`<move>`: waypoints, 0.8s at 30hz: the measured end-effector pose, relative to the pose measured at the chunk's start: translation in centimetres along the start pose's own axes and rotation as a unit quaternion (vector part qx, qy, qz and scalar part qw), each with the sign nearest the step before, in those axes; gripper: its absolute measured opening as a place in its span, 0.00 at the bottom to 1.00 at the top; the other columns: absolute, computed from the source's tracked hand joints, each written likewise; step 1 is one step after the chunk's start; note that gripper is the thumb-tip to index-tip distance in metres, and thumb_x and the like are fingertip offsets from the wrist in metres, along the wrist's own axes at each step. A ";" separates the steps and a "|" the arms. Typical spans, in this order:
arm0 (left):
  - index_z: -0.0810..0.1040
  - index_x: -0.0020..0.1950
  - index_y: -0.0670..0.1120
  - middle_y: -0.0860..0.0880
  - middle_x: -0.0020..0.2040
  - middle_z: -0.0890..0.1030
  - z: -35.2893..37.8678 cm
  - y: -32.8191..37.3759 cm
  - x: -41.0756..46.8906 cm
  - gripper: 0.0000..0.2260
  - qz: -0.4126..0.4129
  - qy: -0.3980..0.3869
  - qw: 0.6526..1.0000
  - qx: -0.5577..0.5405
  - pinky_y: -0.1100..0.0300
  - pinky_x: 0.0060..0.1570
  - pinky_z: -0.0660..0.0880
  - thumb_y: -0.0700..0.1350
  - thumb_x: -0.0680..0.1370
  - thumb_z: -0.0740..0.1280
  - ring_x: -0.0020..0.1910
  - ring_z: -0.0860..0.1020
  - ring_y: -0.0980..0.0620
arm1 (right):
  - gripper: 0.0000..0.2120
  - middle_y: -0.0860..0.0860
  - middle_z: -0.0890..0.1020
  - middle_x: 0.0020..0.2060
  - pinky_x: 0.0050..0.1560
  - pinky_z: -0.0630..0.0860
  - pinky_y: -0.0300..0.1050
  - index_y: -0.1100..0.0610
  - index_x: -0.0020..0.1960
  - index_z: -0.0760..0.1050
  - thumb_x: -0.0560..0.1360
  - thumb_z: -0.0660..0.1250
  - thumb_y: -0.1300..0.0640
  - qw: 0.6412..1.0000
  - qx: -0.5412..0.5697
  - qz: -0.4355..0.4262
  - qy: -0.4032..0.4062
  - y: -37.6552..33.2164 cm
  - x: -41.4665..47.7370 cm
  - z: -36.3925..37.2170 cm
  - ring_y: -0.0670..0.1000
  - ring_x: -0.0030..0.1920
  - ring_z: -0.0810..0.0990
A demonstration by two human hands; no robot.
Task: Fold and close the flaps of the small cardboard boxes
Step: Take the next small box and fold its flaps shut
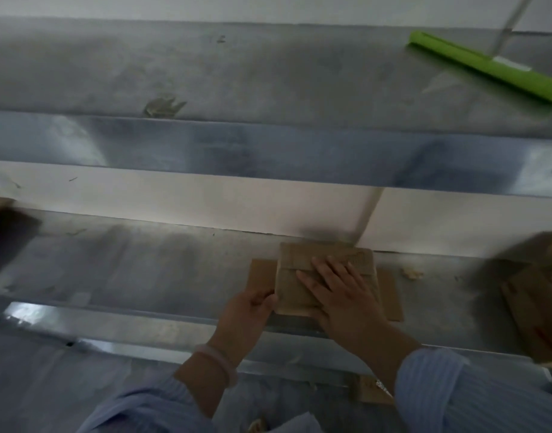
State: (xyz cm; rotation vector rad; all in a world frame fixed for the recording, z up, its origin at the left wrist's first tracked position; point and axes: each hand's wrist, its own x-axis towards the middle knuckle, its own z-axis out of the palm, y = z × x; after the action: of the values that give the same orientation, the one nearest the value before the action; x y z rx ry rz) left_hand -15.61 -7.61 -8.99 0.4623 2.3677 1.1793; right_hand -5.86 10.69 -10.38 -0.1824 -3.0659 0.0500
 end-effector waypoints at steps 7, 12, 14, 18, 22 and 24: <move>0.77 0.39 0.57 0.62 0.36 0.80 -0.2 0.3 0.7 0.11 0.038 0.021 0.997 -0.058 0.76 0.36 0.71 0.41 0.71 0.74 0.36 0.79 0.66 | 0.29 0.53 0.68 0.73 0.72 0.59 0.60 0.45 0.74 0.61 0.75 0.54 0.40 0.999 0.000 0.045 0.003 -0.8 1.0 0.6 0.59 0.72 0.66; 0.84 0.45 0.50 0.54 0.39 0.82 -1.3 -0.9 2.2 0.03 0.118 0.075 0.982 0.125 0.73 0.36 0.67 0.48 0.74 0.71 0.37 0.77 0.58 | 0.29 0.53 0.68 0.72 0.71 0.61 0.61 0.45 0.74 0.61 0.74 0.54 0.41 0.998 -0.008 0.065 0.009 -1.1 1.7 0.8 0.59 0.72 0.66; 0.83 0.45 0.49 0.54 0.39 0.81 -1.5 -1.0 2.4 0.03 0.155 0.073 0.977 0.126 0.72 0.37 0.67 0.47 0.74 0.71 0.37 0.76 0.58 | 0.29 0.53 0.67 0.73 0.71 0.59 0.60 0.45 0.75 0.61 0.75 0.54 0.41 0.998 -0.014 0.064 0.008 -1.1 1.6 0.8 0.59 0.72 0.65; 0.80 0.47 0.49 0.56 0.41 0.79 -1.6 -1.3 2.9 0.06 0.197 0.057 0.973 0.107 0.65 0.43 0.74 0.47 0.72 0.73 0.41 0.77 0.57 | 0.29 0.53 0.68 0.72 0.71 0.61 0.60 0.46 0.74 0.64 0.75 0.54 0.41 0.997 -0.021 0.067 0.014 -1.4 1.8 0.4 0.59 0.71 0.67; 0.82 0.45 0.49 0.57 0.40 0.78 -1.8 -1.1 3.7 0.05 0.254 0.051 0.959 0.115 0.68 0.42 0.73 0.45 0.71 0.74 0.41 0.76 0.58 | 0.28 0.52 0.69 0.72 0.71 0.63 0.60 0.46 0.73 0.65 0.74 0.54 0.41 0.997 -0.010 0.070 0.008 -1.6 1.8 0.1 0.58 0.71 0.68; 0.82 0.42 0.49 0.58 0.40 0.77 -1.9 -1.1 3.9 0.03 0.266 0.047 0.957 0.107 0.65 0.43 0.74 0.45 0.71 0.74 0.41 0.76 0.59 | 0.28 0.52 0.69 0.72 0.71 0.63 0.60 0.45 0.73 0.66 0.74 0.55 0.40 0.998 0.003 0.070 0.009 -1.6 1.8 0.0 0.58 0.72 0.67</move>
State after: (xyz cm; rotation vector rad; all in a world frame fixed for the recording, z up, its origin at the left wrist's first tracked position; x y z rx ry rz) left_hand -20.01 -7.67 -9.80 1.2021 2.5468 1.1791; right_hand -7.79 9.33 -10.24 -0.3933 -3.0288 0.0654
